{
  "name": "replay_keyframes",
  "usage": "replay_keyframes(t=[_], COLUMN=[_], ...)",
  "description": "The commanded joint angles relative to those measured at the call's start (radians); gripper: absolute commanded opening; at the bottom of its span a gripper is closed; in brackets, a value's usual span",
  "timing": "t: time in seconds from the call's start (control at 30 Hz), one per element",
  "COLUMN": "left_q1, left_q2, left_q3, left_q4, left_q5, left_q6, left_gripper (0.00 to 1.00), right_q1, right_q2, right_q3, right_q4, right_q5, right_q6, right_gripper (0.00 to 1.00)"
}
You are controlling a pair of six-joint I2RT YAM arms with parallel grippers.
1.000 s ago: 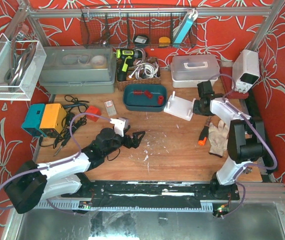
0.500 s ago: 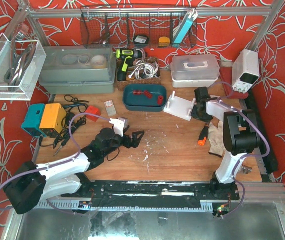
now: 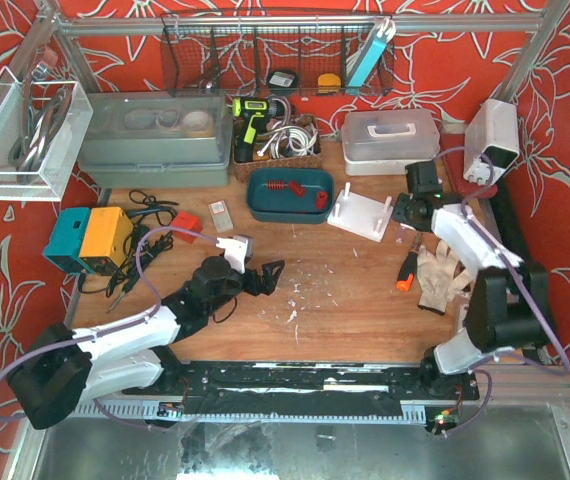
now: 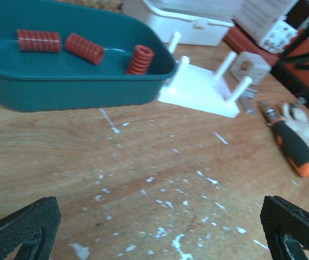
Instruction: Install the large spring
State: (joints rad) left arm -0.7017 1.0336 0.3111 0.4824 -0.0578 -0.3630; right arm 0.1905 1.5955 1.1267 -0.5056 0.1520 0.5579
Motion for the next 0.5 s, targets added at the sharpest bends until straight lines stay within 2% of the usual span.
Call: replay_keyframes(t=[0.0, 0.13, 0.17, 0.2, 0.23, 0.33, 0.4, 0.47], left_q1=[-0.005, -0.004, -0.003, -0.002, 0.000, 0.002, 0.004, 0.009], left_q2=[-0.028, 0.025, 0.050, 0.076, 0.105, 0.211, 0.287, 0.367], left_q3=[0.017, 0.112, 0.152, 0.193, 0.226, 0.314, 0.401, 0.503], left_q4=[-0.050, -0.156, -0.209, -0.251, -0.282, -0.252, -0.269, -0.298], left_q5=[-0.161, -0.304, -0.345, -0.375, -0.390, -0.333, -0.307, -0.298], left_q6=[-0.018, -0.090, -0.115, -0.141, -0.157, -0.100, -0.034, -0.006], left_gripper=[1.00, 1.00, 1.00, 1.00, 1.00, 0.98, 0.91, 0.82], right_q1=[0.010, 0.042, 0.052, 0.064, 0.074, 0.093, 0.095, 0.094], right_q2=[-0.173, -0.289, -0.321, -0.347, -0.368, -0.424, -0.452, -0.474], right_q3=[-0.013, -0.080, -0.100, -0.119, -0.135, -0.181, -0.223, -0.266], right_q4=[-0.039, 0.021, 0.036, 0.049, 0.060, 0.094, 0.122, 0.140], right_q5=[-0.071, -0.133, -0.140, -0.147, -0.152, -0.208, -0.236, -0.204], right_q6=[-0.035, -0.069, -0.078, -0.084, -0.082, -0.065, -0.066, -0.073], right_gripper=[0.45, 0.56, 0.65, 0.79, 0.85, 0.91, 0.97, 0.99])
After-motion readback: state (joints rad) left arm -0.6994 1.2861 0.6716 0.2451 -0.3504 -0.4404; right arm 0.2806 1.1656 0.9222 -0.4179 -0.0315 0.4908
